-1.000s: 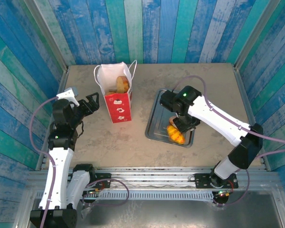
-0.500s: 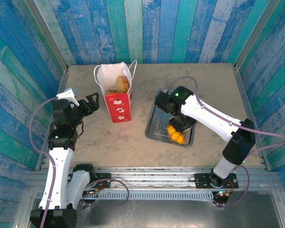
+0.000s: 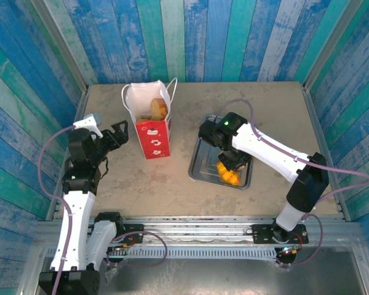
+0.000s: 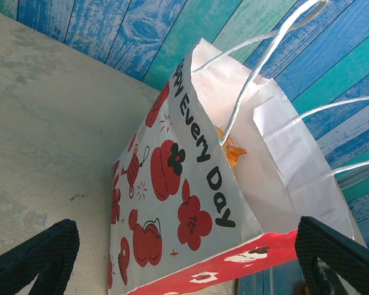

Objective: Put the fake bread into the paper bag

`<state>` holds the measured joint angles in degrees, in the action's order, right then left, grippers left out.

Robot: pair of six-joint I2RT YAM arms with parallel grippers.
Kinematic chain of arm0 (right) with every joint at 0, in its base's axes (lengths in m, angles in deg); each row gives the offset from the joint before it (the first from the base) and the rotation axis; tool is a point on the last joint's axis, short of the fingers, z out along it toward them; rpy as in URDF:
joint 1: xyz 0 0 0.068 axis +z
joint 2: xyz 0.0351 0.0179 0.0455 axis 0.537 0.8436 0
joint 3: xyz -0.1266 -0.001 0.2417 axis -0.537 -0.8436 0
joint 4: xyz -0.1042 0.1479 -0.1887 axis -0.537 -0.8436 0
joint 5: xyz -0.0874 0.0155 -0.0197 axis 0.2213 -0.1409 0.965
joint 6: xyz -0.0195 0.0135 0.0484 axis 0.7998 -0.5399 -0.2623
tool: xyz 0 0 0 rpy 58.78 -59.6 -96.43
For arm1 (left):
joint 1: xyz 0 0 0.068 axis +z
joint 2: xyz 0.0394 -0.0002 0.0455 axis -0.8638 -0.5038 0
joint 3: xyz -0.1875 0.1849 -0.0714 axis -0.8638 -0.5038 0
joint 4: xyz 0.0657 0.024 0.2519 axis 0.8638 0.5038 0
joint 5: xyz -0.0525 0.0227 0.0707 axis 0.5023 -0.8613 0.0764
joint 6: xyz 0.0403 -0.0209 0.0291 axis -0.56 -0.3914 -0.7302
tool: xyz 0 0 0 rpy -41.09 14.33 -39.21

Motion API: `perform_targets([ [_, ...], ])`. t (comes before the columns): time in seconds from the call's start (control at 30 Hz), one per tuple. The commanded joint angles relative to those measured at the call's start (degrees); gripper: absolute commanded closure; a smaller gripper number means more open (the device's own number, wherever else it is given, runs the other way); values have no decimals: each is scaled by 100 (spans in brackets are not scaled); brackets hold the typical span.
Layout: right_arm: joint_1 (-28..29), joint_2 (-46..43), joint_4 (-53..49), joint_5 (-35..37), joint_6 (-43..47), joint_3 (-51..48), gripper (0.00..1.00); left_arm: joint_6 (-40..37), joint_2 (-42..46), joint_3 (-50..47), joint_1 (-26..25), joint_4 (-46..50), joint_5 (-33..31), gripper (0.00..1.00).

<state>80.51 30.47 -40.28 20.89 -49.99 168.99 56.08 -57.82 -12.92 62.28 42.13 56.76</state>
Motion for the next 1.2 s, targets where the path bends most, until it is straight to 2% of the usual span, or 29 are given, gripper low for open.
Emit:
perform_targets([
  [0.0,71,60,-20,215,-18,121,72,-120,43,-2,20,54,-87,6],
  [0.3,144,-263,14,291,16,728,84,-119,38,171,19,154,-163,6],
  [0.6,153,-721,842,164,210,762,85,40,-15,332,19,185,-18,6],
  [0.8,148,-853,1100,329,224,851,87,187,-62,370,20,182,112,6],
  [1.17,151,-1863,2262,-54,485,725,87,482,-577,418,18,-89,697,1],
])
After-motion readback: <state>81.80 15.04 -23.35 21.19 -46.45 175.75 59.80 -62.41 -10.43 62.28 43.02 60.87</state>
